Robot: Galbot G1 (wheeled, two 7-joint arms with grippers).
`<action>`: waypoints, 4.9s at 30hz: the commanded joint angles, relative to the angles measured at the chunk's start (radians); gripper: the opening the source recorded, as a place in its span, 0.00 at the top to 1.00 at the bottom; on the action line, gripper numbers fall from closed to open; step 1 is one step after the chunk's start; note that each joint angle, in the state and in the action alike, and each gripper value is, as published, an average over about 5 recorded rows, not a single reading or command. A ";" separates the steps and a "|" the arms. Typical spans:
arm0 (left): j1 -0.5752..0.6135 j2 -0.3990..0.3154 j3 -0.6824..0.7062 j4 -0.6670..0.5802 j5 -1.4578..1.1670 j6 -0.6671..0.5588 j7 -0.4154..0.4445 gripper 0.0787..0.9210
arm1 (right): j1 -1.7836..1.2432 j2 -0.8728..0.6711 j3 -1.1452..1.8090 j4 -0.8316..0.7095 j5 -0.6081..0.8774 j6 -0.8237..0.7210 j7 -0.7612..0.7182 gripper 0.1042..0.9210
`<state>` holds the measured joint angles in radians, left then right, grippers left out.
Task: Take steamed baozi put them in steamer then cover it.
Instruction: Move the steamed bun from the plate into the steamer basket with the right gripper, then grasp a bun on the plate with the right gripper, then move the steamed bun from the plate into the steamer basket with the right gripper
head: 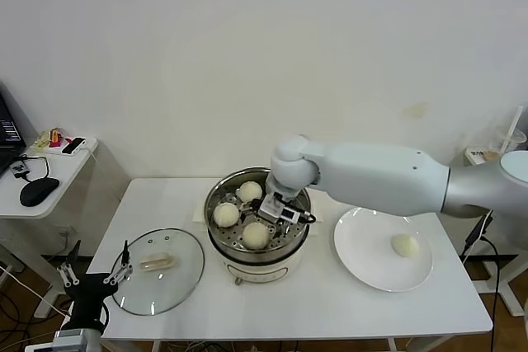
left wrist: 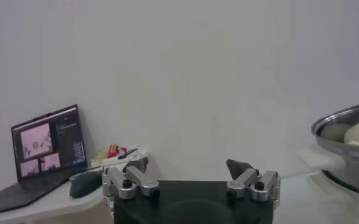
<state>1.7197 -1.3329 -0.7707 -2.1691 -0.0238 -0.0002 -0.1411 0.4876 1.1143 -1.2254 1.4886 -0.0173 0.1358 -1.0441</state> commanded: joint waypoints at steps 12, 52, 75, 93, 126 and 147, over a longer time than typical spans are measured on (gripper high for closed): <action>-0.015 0.037 0.018 0.001 -0.015 0.002 0.006 0.12 | 0.043 -0.418 0.128 -0.006 0.148 -0.388 -0.093 0.12; 0.024 0.057 0.036 -0.011 -0.006 0.000 0.018 0.12 | -0.848 -0.461 0.882 -0.359 -0.310 -0.278 -0.025 0.12; 0.022 0.050 0.029 -0.001 -0.007 -0.002 0.017 0.12 | -0.782 -0.386 0.844 -0.419 -0.352 -0.312 -0.035 0.28; 0.015 0.058 0.035 -0.007 -0.009 -0.001 0.018 0.12 | -0.190 -0.577 0.386 -0.078 0.060 -0.450 -0.070 0.36; -0.025 0.046 0.018 0.007 -0.023 -0.002 0.017 0.12 | -0.036 0.091 -0.007 -0.158 0.557 -0.861 0.225 0.35; -0.040 0.051 0.018 0.029 -0.029 -0.003 0.017 0.12 | -0.106 0.076 0.021 -0.230 0.436 -0.857 0.222 0.35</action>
<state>1.6793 -1.2821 -0.7520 -2.1402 -0.0524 -0.0033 -0.1242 0.4016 1.1732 -1.2035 1.2763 0.4429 -0.7076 -0.8310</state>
